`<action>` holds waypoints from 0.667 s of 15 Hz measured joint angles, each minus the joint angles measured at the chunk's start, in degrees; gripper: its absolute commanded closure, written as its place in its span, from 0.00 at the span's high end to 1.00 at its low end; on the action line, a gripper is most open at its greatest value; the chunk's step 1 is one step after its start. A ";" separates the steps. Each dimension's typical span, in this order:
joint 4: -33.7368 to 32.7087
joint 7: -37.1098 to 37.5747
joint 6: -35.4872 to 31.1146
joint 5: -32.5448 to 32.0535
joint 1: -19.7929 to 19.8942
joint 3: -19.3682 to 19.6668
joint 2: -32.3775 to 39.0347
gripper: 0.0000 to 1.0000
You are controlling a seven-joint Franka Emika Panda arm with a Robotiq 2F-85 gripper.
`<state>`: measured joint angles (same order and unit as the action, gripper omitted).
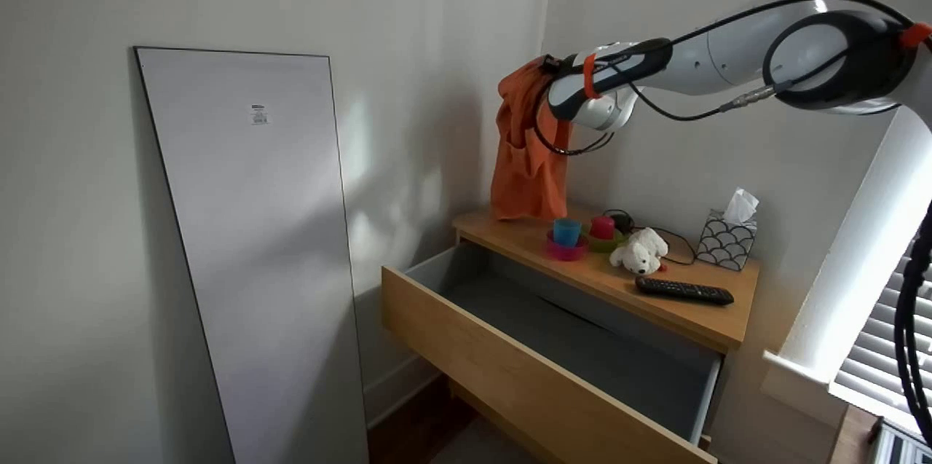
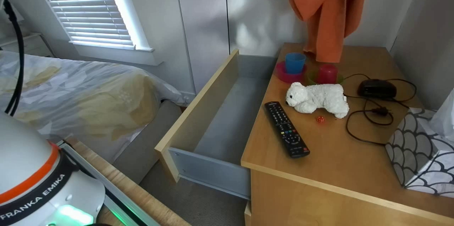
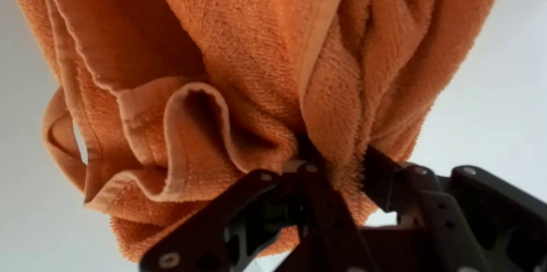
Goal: Put the orange towel on top of the cabinet
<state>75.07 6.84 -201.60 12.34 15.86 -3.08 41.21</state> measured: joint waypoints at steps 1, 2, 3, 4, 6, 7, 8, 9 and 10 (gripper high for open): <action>-0.85 0.00 0.00 1.00 -0.33 1.12 1.18 0.06; -1.71 -0.03 0.02 1.92 -0.80 2.24 2.60 0.06; -2.53 -0.03 0.09 2.83 -1.43 3.45 4.16 0.06; -3.36 -0.03 0.37 3.61 -2.02 4.51 5.79 0.06; -5.31 -0.03 1.78 4.90 -3.06 6.29 9.13 0.48; -6.40 -0.02 2.87 5.43 -3.44 7.08 10.68 0.49; -7.50 -0.02 4.12 6.00 -3.78 7.87 11.98 0.54; -8.66 0.00 5.43 6.56 -4.11 8.75 13.13 0.62; -9.68 0.07 6.68 7.12 -4.44 9.73 13.96 0.69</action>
<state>65.39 6.90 -194.93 19.45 11.41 6.65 55.17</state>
